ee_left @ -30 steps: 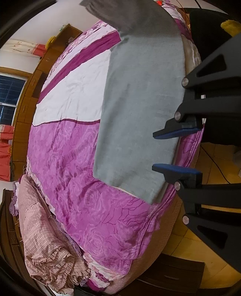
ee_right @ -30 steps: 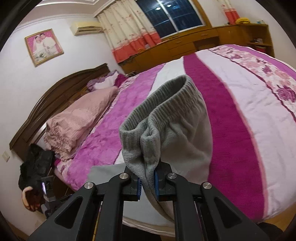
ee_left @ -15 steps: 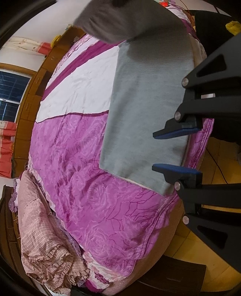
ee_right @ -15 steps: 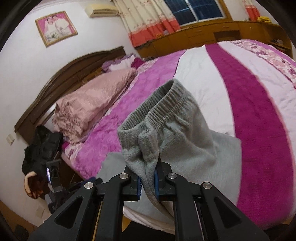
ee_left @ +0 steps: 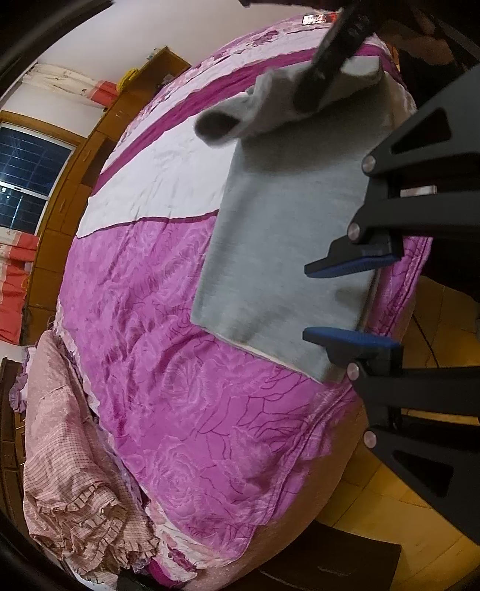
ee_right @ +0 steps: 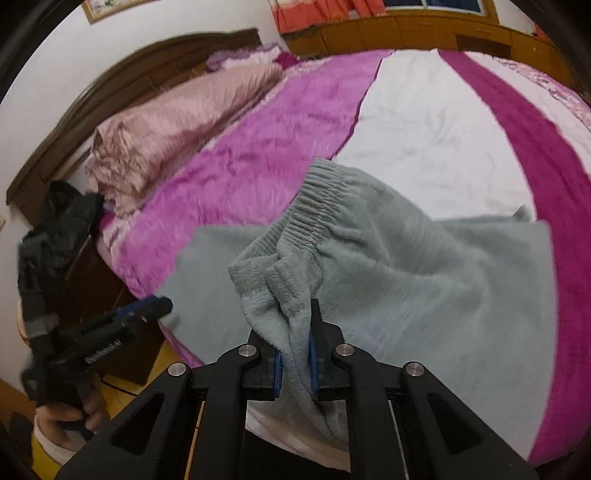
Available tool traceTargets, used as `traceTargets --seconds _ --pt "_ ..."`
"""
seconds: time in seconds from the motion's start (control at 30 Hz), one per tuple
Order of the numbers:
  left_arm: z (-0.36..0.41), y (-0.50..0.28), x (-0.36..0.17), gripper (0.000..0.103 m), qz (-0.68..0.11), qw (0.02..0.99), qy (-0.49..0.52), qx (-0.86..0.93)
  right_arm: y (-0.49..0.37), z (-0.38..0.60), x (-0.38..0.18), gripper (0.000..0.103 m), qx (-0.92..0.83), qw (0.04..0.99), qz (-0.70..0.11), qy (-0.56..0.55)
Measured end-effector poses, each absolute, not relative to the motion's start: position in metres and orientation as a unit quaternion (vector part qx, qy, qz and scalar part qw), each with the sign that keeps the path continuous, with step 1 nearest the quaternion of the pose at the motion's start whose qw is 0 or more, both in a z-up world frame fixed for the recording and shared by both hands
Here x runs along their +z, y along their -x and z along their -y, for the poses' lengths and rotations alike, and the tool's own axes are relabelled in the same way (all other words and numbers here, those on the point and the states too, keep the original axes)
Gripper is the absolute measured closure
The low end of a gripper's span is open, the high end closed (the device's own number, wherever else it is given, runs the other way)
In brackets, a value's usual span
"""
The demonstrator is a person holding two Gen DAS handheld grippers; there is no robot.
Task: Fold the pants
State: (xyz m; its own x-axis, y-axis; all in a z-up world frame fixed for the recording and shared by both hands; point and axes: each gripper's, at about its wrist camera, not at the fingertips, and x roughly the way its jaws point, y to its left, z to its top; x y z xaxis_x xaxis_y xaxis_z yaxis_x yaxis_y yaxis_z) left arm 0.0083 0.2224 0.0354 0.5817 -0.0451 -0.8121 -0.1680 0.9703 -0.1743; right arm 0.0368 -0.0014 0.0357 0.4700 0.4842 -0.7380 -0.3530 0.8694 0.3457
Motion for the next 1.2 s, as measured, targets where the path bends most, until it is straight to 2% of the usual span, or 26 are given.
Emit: traceTargets --seconds 0.1,0.27,0.33,0.4,0.53,0.77,1.0,1.2 --pt "-0.219 -0.010 0.033 0.075 -0.460 0.880 0.113 0.031 -0.039 -0.003 0.020 0.095 0.246 0.846 -0.469 -0.070" --pt "-0.207 -0.011 0.036 0.075 -0.461 0.879 0.121 0.008 -0.038 -0.004 0.009 0.082 0.260 0.834 -0.480 -0.082" --pt "-0.199 -0.012 0.040 0.075 -0.459 0.879 0.129 -0.013 -0.032 -0.005 0.013 0.068 0.274 0.832 -0.477 -0.075" --pt "-0.191 -0.014 0.044 0.075 -0.458 0.878 0.137 -0.030 -0.023 -0.004 0.018 0.061 0.295 0.828 -0.472 -0.069" --pt "-0.169 -0.018 0.049 0.068 -0.458 0.873 0.154 -0.071 -0.006 0.002 0.027 0.060 0.319 0.824 -0.465 -0.057" --pt "-0.138 -0.033 0.044 0.066 -0.471 0.861 0.172 -0.082 0.000 0.042 0.038 0.060 0.251 0.858 -0.447 -0.020" --pt "-0.117 -0.044 0.033 0.063 -0.485 0.859 0.149 -0.070 -0.006 0.097 0.026 0.060 0.189 0.871 -0.452 -0.043" --pt "-0.114 -0.042 0.024 0.055 -0.491 0.859 0.144 -0.039 -0.004 0.123 0.005 0.060 0.190 0.870 -0.451 -0.061"
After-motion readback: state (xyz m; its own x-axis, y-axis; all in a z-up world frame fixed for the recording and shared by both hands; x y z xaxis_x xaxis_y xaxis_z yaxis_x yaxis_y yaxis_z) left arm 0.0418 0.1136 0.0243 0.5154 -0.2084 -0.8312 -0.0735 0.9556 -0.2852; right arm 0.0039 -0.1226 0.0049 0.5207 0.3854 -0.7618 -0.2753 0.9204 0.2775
